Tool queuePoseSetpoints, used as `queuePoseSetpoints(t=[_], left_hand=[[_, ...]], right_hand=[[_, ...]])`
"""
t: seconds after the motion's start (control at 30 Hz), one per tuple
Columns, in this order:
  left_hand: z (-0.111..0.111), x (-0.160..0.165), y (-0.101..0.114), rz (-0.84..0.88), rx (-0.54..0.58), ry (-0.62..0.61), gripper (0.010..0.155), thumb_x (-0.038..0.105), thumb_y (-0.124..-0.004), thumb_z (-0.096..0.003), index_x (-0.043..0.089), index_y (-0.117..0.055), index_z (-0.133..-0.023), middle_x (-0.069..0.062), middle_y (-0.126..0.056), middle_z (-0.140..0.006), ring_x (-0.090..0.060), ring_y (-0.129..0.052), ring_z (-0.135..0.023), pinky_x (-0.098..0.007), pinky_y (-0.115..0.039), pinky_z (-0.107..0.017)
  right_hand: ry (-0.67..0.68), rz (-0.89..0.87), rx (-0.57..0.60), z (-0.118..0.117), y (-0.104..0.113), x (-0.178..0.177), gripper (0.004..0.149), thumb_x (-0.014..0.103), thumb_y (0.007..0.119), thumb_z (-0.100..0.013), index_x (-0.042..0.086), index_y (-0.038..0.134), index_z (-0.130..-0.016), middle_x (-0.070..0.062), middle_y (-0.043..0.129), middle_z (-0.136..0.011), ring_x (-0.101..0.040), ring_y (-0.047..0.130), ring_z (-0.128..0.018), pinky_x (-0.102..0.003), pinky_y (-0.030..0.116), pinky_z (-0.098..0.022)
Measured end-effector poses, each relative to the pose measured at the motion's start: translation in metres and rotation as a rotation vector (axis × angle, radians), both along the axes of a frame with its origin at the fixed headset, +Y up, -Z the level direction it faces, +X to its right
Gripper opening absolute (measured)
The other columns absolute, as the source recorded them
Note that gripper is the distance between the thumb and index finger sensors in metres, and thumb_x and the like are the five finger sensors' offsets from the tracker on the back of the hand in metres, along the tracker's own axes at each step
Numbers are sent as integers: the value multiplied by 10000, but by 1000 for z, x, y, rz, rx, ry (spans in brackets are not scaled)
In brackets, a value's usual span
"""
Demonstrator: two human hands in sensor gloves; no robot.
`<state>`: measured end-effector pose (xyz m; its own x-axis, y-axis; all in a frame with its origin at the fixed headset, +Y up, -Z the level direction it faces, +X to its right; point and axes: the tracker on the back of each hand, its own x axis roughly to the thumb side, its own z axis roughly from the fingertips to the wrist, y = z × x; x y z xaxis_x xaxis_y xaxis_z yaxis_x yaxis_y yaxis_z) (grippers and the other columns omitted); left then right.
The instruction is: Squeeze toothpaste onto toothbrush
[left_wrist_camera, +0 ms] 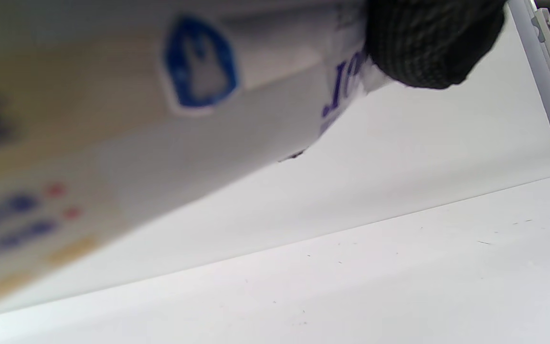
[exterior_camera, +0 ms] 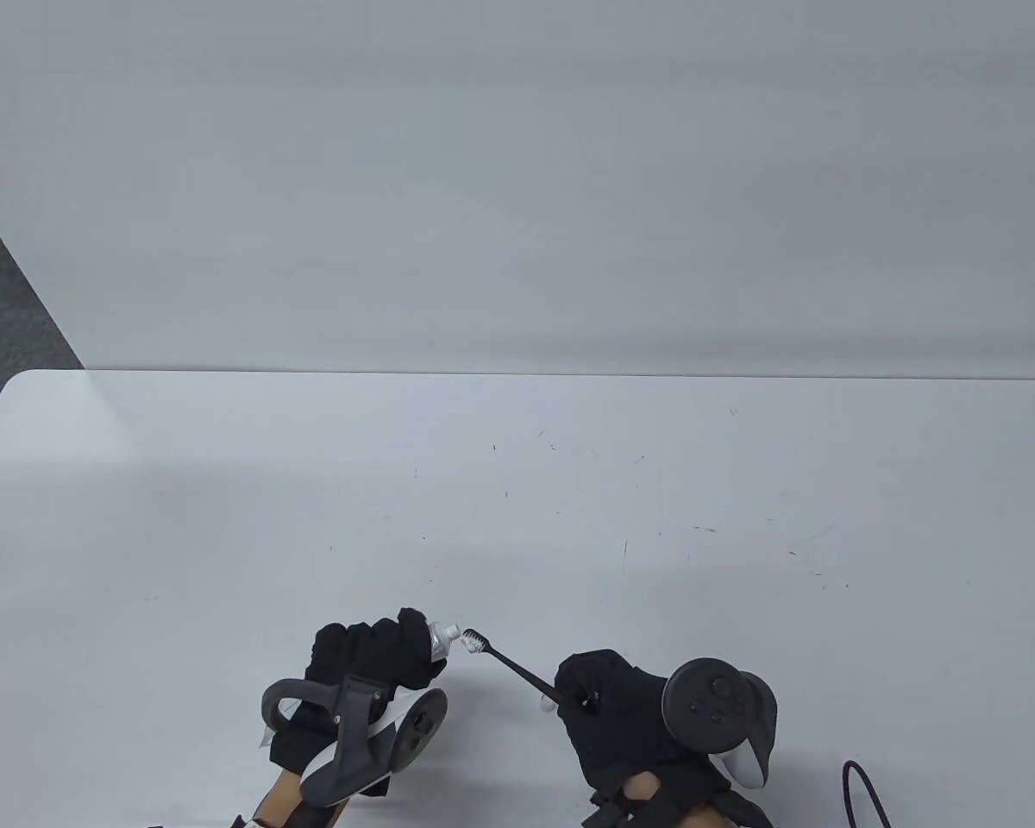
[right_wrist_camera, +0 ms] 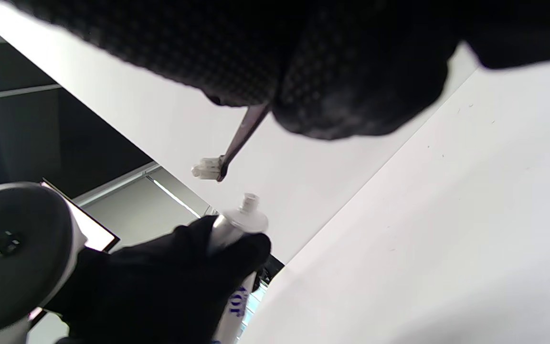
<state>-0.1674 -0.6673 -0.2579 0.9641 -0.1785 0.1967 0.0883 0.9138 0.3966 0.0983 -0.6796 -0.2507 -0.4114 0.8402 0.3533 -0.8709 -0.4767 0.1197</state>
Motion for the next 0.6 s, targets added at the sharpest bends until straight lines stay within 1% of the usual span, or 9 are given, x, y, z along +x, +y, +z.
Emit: queuePoseSetpoints(t=[0.13, 0.17, 0.2, 0.27, 0.33, 0.4, 0.43, 0.47, 0.6], left_hand=[[-3, -6, -1, 63, -42, -4, 675, 602, -831, -334, 183, -814, -862, -92, -975, -753, -366, -1019, -549, -550, -819, -424], [-3, -7, -1, 72, -44, -5, 673, 603, -830, -333, 184, -816, -860, -92, -976, -752, -364, -1020, -548, -549, -820, -423], [-3, -8, -1, 80, -50, -6, 674, 603, -831, -334, 183, -816, -861, -93, -976, -752, -365, -1020, -549, -549, -820, -423], [-4, -9, -1, 104, -63, -8, 674, 604, -831, -333, 185, -816, -860, -91, -976, -752, -364, -1020, -549, -549, -821, -423], [-5, -10, -1, 115, -72, -9, 673, 605, -831, -334, 184, -819, -858, -92, -979, -749, -362, -1023, -547, -548, -822, -423], [-6, -11, -2, 125, -82, -12, 673, 605, -831, -333, 185, -820, -857, -93, -980, -748, -362, -1024, -547, -548, -824, -422], [-6, -11, -3, 130, -87, -12, 672, 605, -831, -332, 185, -821, -857, -92, -981, -748, -363, -1025, -545, -548, -824, -421], [-6, -11, -3, 135, -91, -13, 673, 605, -831, -332, 183, -822, -856, -93, -981, -746, -361, -1026, -545, -548, -824, -421], [-6, -13, -2, 156, -94, -11, 672, 605, -831, -332, 183, -823, -855, -92, -982, -746, -363, -1027, -543, -548, -825, -420]], right_hand=[[-45, -110, -63, -4, -4, 12, 382, 184, 833, -332, -17, 876, -654, -219, 872, -747, -227, 995, -221, -436, 893, -98], [-83, -166, -82, -6, -5, 19, 378, 184, 832, -341, 1, 874, -669, -220, 865, -757, -234, 1000, -243, -449, 894, -117], [-127, -215, -98, -8, -6, 26, 370, 195, 829, -356, 49, 870, -694, -218, 857, -764, -251, 1001, -273, -463, 893, -137], [-226, -268, -100, -10, -6, 43, 368, 215, 826, -374, 123, 865, -727, -197, 873, -738, -258, 999, -284, -469, 890, -147], [-305, -267, -89, -12, -6, 58, 398, 208, 822, -378, 168, 845, -773, -170, 874, -717, -245, 989, -278, -459, 883, -147], [-387, -253, -73, -16, -9, 71, 484, 186, 803, -379, 212, 793, -861, -138, 887, -677, -218, 980, -246, -437, 880, -123], [-402, -245, -76, -17, -10, 75, 496, 185, 801, -380, 220, 781, -875, -139, 884, -678, -215, 977, -247, -434, 879, -123], [-421, -236, -80, -19, -13, 78, 501, 184, 795, -386, 225, 770, -885, -139, 878, -682, -210, 975, -246, -427, 879, -120], [-481, -146, -98, -26, -25, 83, 468, 180, 803, -378, 219, 828, -844, -147, 897, -666, -192, 985, -214, -403, 889, -84]])
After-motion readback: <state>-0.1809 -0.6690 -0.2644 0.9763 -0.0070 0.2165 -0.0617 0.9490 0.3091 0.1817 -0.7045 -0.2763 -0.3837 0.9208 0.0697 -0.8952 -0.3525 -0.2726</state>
